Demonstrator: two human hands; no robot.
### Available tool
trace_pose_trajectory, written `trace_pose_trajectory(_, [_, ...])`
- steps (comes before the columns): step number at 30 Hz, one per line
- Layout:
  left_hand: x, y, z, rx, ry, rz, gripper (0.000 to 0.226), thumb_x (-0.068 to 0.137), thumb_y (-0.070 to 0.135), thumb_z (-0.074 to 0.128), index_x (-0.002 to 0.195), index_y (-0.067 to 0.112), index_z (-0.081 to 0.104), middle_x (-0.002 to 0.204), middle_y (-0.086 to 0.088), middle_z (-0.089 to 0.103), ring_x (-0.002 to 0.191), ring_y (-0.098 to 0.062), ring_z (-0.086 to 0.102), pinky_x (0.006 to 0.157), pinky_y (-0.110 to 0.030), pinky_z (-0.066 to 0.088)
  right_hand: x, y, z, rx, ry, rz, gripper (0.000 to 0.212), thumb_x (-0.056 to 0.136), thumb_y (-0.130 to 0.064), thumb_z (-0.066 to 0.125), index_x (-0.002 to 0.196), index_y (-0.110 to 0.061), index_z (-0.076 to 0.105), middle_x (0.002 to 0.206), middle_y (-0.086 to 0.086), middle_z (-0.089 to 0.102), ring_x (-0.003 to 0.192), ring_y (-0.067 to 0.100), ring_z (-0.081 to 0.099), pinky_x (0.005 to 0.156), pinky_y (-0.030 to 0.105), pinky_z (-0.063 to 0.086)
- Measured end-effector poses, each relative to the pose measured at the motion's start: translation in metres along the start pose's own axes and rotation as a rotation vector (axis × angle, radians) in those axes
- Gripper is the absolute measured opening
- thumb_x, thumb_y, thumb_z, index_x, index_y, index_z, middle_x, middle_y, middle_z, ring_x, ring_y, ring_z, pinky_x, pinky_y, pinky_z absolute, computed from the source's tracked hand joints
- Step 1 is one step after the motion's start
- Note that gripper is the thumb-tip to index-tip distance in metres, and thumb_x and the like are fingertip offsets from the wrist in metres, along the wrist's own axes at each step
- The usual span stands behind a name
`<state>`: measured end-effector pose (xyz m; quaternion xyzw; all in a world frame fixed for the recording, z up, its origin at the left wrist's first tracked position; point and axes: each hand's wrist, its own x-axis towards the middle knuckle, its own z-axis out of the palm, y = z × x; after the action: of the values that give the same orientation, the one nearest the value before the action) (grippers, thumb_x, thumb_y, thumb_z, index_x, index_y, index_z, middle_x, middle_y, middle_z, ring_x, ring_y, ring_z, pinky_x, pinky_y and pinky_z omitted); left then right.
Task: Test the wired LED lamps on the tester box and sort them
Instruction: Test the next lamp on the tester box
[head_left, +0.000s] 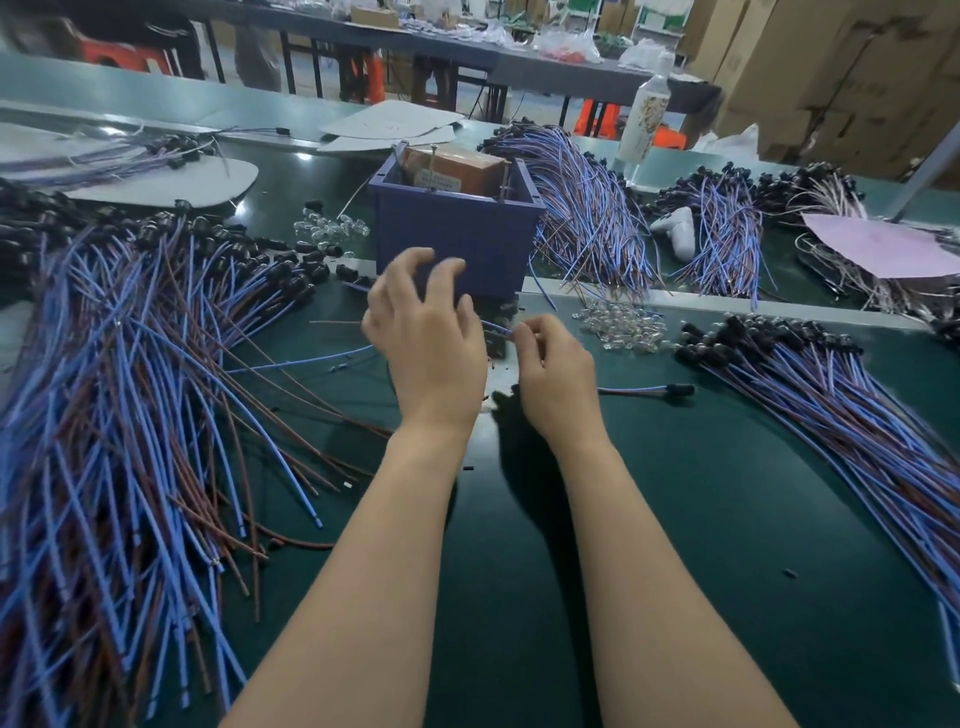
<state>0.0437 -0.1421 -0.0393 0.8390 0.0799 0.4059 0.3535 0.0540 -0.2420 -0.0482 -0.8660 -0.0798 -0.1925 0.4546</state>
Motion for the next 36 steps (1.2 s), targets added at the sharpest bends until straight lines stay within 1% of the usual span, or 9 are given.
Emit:
trace_pose_trajectory(3, [0.000,0.003,-0.002,-0.290,0.061,-0.121,0.015,0.093,0.019,0.056,0.103,0.008,0.059,0.107,-0.006,0.051,0.083,-0.014,0.047,0.077,-0.023,0.042,0.004,0.003,-0.003,0.105,0.143,0.117,0.018,0.100,-0.020,0.043,0.091,-0.012,0.057,0.070,-0.008,0.051,0.072,0.018,0.047,0.064,0.026,0.031])
trace_pose_trajectory(7, [-0.002,0.007,0.007,-0.413,-0.270,-0.338,0.032,0.098,0.033,0.047,0.080,0.010,0.060,0.070,0.003,0.061,0.070,-0.017,0.056,0.071,-0.027,0.042,0.005,0.002,-0.002,0.197,0.216,0.197,0.017,0.101,-0.022,0.038,0.090,-0.014,0.048,0.073,-0.007,0.051,0.076,0.019,0.048,0.066,0.025,0.032])
trace_pose_trajectory(10, [-0.005,0.010,0.016,-0.471,-0.382,-0.320,0.026,0.099,0.023,0.047,0.093,0.005,0.065,0.084,-0.004,0.068,0.082,-0.022,0.061,0.075,-0.023,0.043,0.003,0.001,0.005,0.097,0.013,0.158,0.023,0.100,-0.021,0.041,0.079,-0.016,0.045,0.078,0.004,0.055,0.077,0.024,0.050,0.066,0.031,0.033])
trace_pose_trajectory(13, [-0.003,0.004,0.018,-0.531,-0.344,-0.355,0.020,0.097,0.011,0.048,0.098,0.001,0.065,0.093,-0.013,0.068,0.090,-0.030,0.063,0.087,-0.041,0.050,0.000,0.000,0.009,-0.019,-0.079,0.103,0.027,0.099,-0.023,0.044,0.073,-0.016,0.045,0.076,0.003,0.053,0.074,0.022,0.045,0.062,0.028,0.025])
trace_pose_trajectory(18, [0.000,-0.004,0.018,-0.546,-0.351,-0.371,0.017,0.095,0.013,0.053,0.096,0.005,0.067,0.089,-0.009,0.069,0.088,-0.025,0.064,0.088,-0.040,0.051,-0.002,-0.009,0.012,0.122,-0.031,0.065,0.024,0.097,-0.014,0.048,0.116,-0.007,0.059,0.105,0.000,0.064,0.097,0.013,0.057,0.083,0.016,0.039])
trace_pose_trajectory(20, [-0.001,-0.005,0.018,-0.512,-0.389,-0.351,0.018,0.095,0.014,0.053,0.099,0.005,0.068,0.091,-0.008,0.069,0.090,-0.024,0.065,0.086,-0.035,0.051,0.000,-0.012,0.014,0.259,-0.036,0.129,0.028,0.098,-0.013,0.044,0.121,-0.005,0.059,0.115,0.004,0.064,0.107,0.016,0.058,0.098,0.025,0.042])
trace_pose_trajectory(23, [-0.003,-0.008,0.018,-0.428,-0.455,-0.285,0.020,0.094,0.014,0.052,0.102,0.010,0.071,0.089,0.000,0.069,0.085,-0.016,0.063,0.076,-0.018,0.045,0.003,-0.010,0.016,0.444,-0.011,0.247,0.019,0.097,-0.008,0.047,0.101,-0.009,0.065,0.102,0.011,0.068,0.101,0.025,0.063,0.096,0.039,0.048])
trace_pose_trajectory(27, [-0.005,-0.007,0.019,-0.352,-0.442,-0.253,0.019,0.095,0.015,0.051,0.089,0.013,0.069,0.079,0.003,0.065,0.077,-0.015,0.060,0.067,-0.016,0.040,0.004,-0.005,0.020,0.646,0.073,0.375,0.020,0.094,-0.008,0.052,0.079,-0.017,0.060,0.078,0.004,0.063,0.077,0.020,0.059,0.076,0.035,0.049])
trace_pose_trajectory(36, [-0.005,-0.007,0.022,-0.389,-0.329,-0.373,0.022,0.100,0.016,0.043,0.106,0.007,0.062,0.092,-0.010,0.069,0.087,-0.022,0.060,0.072,-0.021,0.039,0.003,-0.008,0.027,0.409,0.119,0.300,0.019,0.094,-0.003,0.046,0.105,-0.018,0.050,0.080,0.002,0.066,0.082,0.021,0.065,0.090,0.041,0.050])
